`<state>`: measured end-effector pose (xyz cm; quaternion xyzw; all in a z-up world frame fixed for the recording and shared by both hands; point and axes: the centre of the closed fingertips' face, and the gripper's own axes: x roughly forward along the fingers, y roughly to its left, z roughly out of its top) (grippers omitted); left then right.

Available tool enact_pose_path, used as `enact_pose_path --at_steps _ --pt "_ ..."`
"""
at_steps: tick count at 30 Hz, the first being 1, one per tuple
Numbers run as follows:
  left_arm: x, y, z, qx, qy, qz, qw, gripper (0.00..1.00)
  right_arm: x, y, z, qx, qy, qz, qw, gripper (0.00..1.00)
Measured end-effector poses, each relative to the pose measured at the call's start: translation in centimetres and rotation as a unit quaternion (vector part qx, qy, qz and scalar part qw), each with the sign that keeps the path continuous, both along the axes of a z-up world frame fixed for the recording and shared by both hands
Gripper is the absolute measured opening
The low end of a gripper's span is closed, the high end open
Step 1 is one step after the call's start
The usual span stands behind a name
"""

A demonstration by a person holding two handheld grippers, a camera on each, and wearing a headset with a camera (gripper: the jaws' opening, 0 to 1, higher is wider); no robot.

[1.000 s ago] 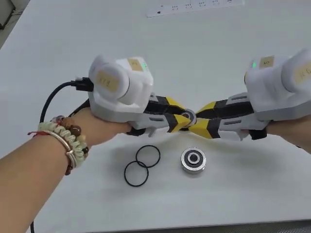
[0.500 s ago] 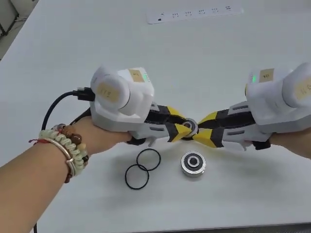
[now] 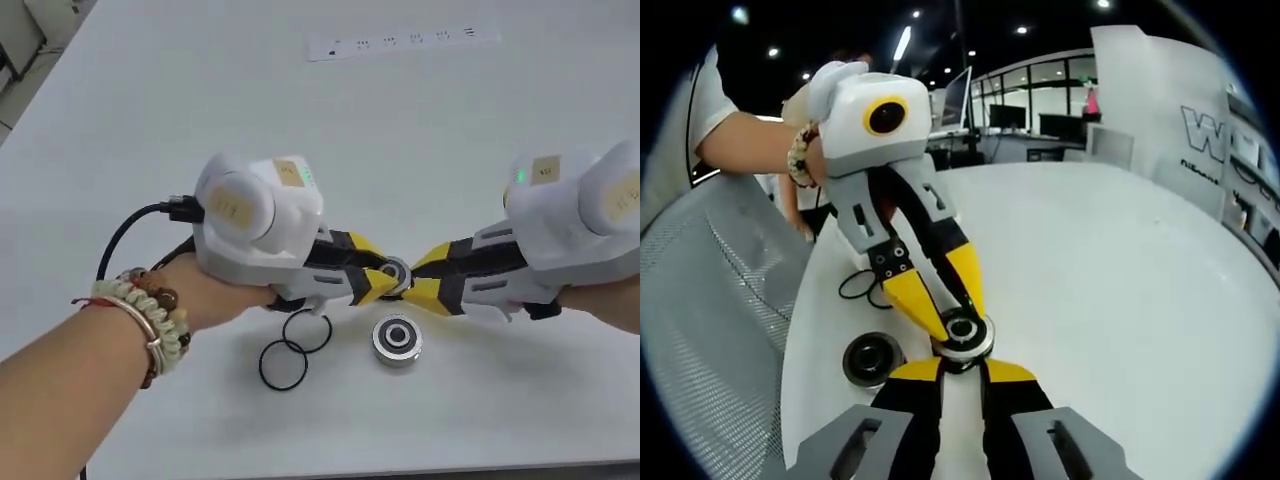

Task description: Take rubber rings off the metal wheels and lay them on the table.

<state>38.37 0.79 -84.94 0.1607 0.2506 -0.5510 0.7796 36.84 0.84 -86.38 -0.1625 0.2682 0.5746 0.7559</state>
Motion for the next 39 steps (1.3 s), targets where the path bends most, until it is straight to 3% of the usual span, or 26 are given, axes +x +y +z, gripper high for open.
enact_pose_path --at_steps 6,7,8,9,15,23,26,28,30,32,33,35,36,37,39 --pt "0.0 0.0 0.0 0.0 -0.004 -0.001 1.0 0.14 0.1 -0.2 -0.1 -0.007 -0.006 0.003 1.0 0.08" --pt "0.0 0.0 0.0 0.0 -0.004 -0.001 1.0 0.14 0.2 -0.4 -0.2 -0.014 -0.011 0.003 0.9998 0.02" --pt "0.0 0.1 0.0 0.0 -0.005 -0.001 1.0 0.14 0.8 -0.9 -0.2 -0.026 -0.03 0.0 0.9992 0.0" --pt "0.0 0.0 0.0 0.001 -0.006 -0.002 1.0 0.14 0.2 -0.7 -0.2 -0.017 -0.012 0.001 0.9998 0.0" --pt "-0.2 0.0 0.0 0.004 -0.011 0.001 0.9999 0.14 0.2 -0.6 0.0 -0.027 -0.02 -0.002 0.9994 0.0" --pt "-0.5 0.0 0.1 0.005 -0.018 0.002 0.9998 0.14 0.5 -0.9 0.2 -0.02 0.014 -0.044 0.9987 0.0" --pt "-0.5 0.1 0.1 0.005 -0.021 0.003 0.9998 0.14 0.6 -1.1 0.2 -0.006 0.044 -0.07 0.9965 0.0" --pt "-0.5 0.1 0.0 0.002 -0.022 0.004 0.9998 0.14 0.7 -1.0 0.1 0.01 0.078 -0.096 0.9923 0.0" --pt "-0.5 0.2 0.0 0.0 -0.022 0.006 0.9997 0.14 1.0 -1.1 0.1 0.041 0.128 -0.129 0.9825 0.0" --pt "-0.5 0.2 0.1 -0.002 -0.024 0.008 0.9997 0.14 1.1 -1.2 0.2 0.085 0.193 -0.17 0.9627 0.0" --pt "-0.5 0.2 0.1 -0.003 -0.024 0.008 0.9997 0.14 1.1 -1.2 0.2 0.096 0.209 -0.179 0.9566 0.0" --pt "-0.5 0.2 0.1 -0.008 -0.023 0.01 0.9997 0.14 1.3 -1.2 0.5 0.162 0.292 -0.215 0.9177 0.0" --pt "-0.5 0.2 0.1 -0.01 -0.022 0.011 0.9996 0.14 1.6 -1.3 0.9 0.19 0.305 -0.225 0.9056 0.0" --pt "-0.5 0.3 0.1 -0.012 -0.021 0.012 0.9996 0.14 1.3 -1.4 0.9 0.211 0.335 -0.228 0.8898 0.0" --pt "-0.5 0.3 0.1 -0.015 -0.022 0.012 0.9996 0.13 1.1 -1.6 0.1 0.217 0.347 -0.242 0.8801 0.0"
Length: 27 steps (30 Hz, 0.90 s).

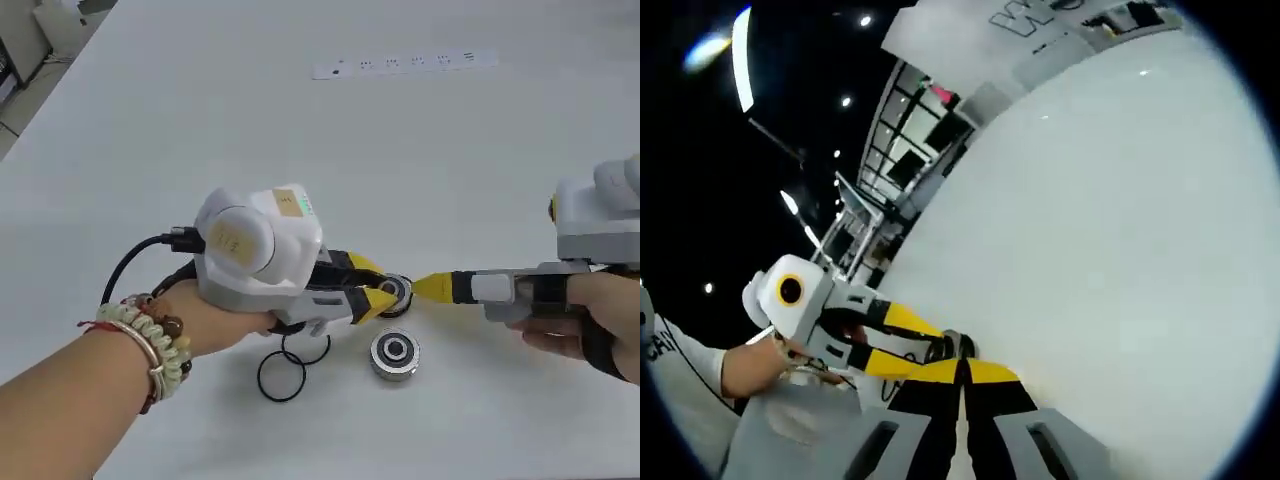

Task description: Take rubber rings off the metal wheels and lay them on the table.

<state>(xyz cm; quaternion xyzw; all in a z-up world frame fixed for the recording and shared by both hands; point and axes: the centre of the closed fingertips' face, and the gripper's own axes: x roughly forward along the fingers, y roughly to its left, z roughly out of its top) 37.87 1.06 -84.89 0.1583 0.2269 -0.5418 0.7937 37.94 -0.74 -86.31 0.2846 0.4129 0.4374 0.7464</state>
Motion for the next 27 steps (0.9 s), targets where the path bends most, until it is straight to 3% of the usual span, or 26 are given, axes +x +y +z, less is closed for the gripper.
enact_pose_path --at_steps 2,3,6,9,11,16,27 --pt "0.0 0.0 0.0 -0.003 0.0 0.0 1.0 0.13 -0.3 -0.1 -0.7 -0.007 0.01 -0.002 0.9999 0.0" --pt "0.0 0.0 0.0 -0.004 0.0 0.001 1.0 0.13 -0.2 0.3 0.1 0.025 0.021 -0.016 0.9993 0.0" --pt "0.0 0.0 0.0 -0.009 0.0 0.006 0.9999 0.13 -0.3 0.6 0.9 0.045 0.02 -0.008 0.9988 0.0" --pt "0.0 0.0 0.0 -0.013 -0.002 0.008 0.9999 0.13 -0.4 0.7 0.9 0.041 0.018 -0.007 0.999 0.0" --pt "0.0 0.1 0.0 -0.015 -0.002 0.011 0.9998 0.13 -0.5 0.8 1.0 0.054 0.05 -0.024 0.997 0.0" --pt "0.0 0.0 0.0 -0.016 -0.002 0.013 0.9998 0.13 -0.6 1.1 1.4 0.039 0.025 -0.006 0.9989 0.0" --pt "-0.1 0.0 0.0 -0.022 -0.004 0.016 0.9996 0.14 -0.9 1.5 1.7 0.035 0.022 0.005 0.9991 0.0"
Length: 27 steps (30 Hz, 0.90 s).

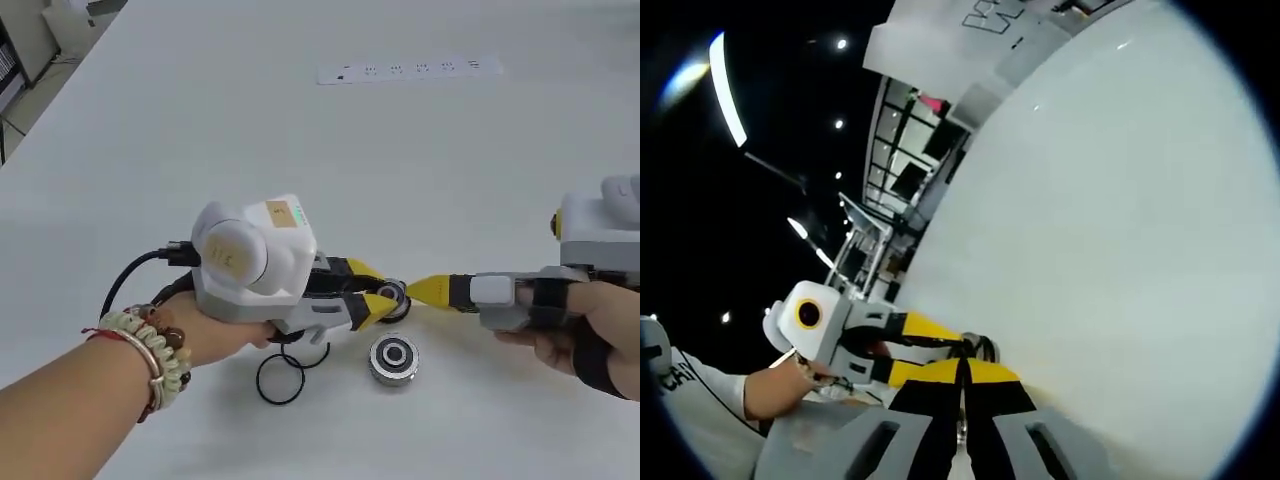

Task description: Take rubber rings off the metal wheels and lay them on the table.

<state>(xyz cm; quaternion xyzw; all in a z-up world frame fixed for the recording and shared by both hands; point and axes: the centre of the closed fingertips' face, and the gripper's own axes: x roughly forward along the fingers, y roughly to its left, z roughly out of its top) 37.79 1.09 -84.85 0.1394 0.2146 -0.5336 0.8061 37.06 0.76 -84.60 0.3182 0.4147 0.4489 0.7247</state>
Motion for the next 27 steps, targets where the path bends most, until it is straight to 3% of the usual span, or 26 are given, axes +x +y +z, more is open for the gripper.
enact_pose_path --at_steps 11,17,19,27 --pt "0.1 0.0 0.0 -0.004 0.0 0.005 1.0 0.14 0.0 0.4 0.1 0.007 0.001 0.007 1.0 0.0" --pt "0.1 0.1 0.0 -0.01 -0.001 0.008 0.9999 0.14 0.1 0.9 0.6 0.035 0.016 0.004 0.9993 0.0" --pt "0.1 0.1 0.0 -0.01 -0.003 0.008 0.9999 0.14 0.1 1.1 0.6 0.028 0.006 0.01 0.9995 0.0" --pt "0.1 0.1 0.1 -0.009 -0.009 0.009 0.9999 0.14 0.1 1.0 0.9 0.047 0.021 0.004 0.9987 0.0"
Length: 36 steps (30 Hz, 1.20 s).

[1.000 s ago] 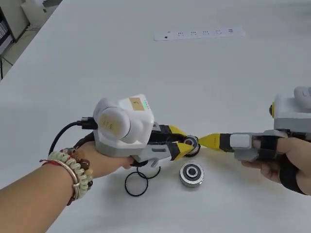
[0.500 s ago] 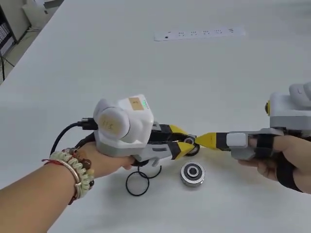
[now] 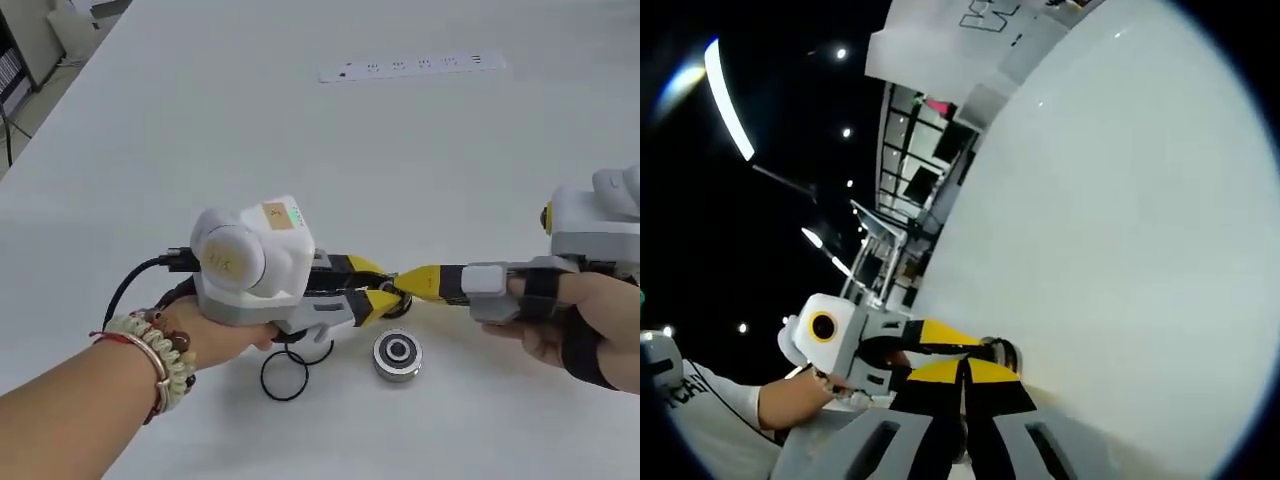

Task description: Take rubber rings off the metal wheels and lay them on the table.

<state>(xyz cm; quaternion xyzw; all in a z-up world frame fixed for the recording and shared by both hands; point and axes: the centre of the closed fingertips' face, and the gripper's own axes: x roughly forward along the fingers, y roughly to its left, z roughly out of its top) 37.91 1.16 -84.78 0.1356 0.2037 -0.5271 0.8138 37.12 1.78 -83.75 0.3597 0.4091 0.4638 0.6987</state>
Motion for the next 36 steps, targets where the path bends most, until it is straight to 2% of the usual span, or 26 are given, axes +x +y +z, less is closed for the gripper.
enact_pose_path --at_steps 2,8,10,11,13,19,21,23,26,27,29,30,33,36 --pt "0.0 0.0 0.0 0.0 0.0 0.001 1.0 0.14 0.0 0.0 0.0 0.012 0.012 -0.006 0.9998 0.0" --pt "0.0 0.0 0.0 -0.005 -0.003 -0.001 1.0 0.14 -0.2 0.2 0.6 0.015 0.003 0.001 0.9999 0.0" --pt "0.1 0.0 0.0 -0.006 -0.003 -0.001 1.0 0.14 -0.4 0.7 1.3 0.036 0.008 0.006 0.9993 0.0" --pt "0.1 0.0 0.0 -0.005 -0.004 -0.001 1.0 0.14 -0.3 0.8 1.2 0.023 -0.004 0.009 0.9997 0.0" --pt "0.1 0.0 0.0 -0.005 -0.004 -0.001 1.0 0.14 -0.4 1.0 1.4 0.018 -0.011 0.017 0.9996 0.0" --pt "0.1 -0.1 0.0 -0.001 -0.004 0.003 1.0 0.14 0.0 0.6 1.2 -0.006 -0.023 0.012 0.9996 0.0" --pt "0.0 -0.2 0.0 0.007 -0.012 -0.001 0.9999 0.14 0.1 0.3 1.0 -0.017 -0.029 0.008 0.9994 0.0" --pt "0.0 -0.3 0.0 0.02 -0.021 -0.007 0.9995 0.14 0.2 0.0 0.6 -0.023 -0.021 0.001 0.9995 0.0" --pt "0.2 -0.3 0.1 0.028 -0.001 0.001 0.9996 0.14 0.5 -0.7 -0.2 -0.044 -0.015 -0.007 0.9989 0.0" --pt "0.2 -0.3 0.2 0.033 -0.001 0.0 0.9995 0.14 0.5 -0.8 -0.3 -0.047 -0.013 -0.008 0.9988 0.0" --pt "0.1 -0.4 0.5 0.047 -0.02 -0.016 0.9986 0.13 0.4 -1.0 -0.5 -0.052 -0.013 -0.007 0.9985 0.0" --pt "0.0 -0.5 0.6 0.046 -0.028 -0.022 0.9983 0.13 0.3 -1.0 -0.6 -0.054 -0.013 -0.007 0.9984 0.0" --pt "-0.1 -0.5 1.2 0.034 -0.017 -0.018 0.9991 0.14 0.2 -1.1 -0.5 -0.057 -0.015 -0.005 0.9982 0.0" --pt "0.0 -0.6 1.9 0.032 -0.019 -0.017 0.9992 0.17 0.3 -1.3 -0.2 -0.057 -0.018 -0.008 0.9982 0.0"
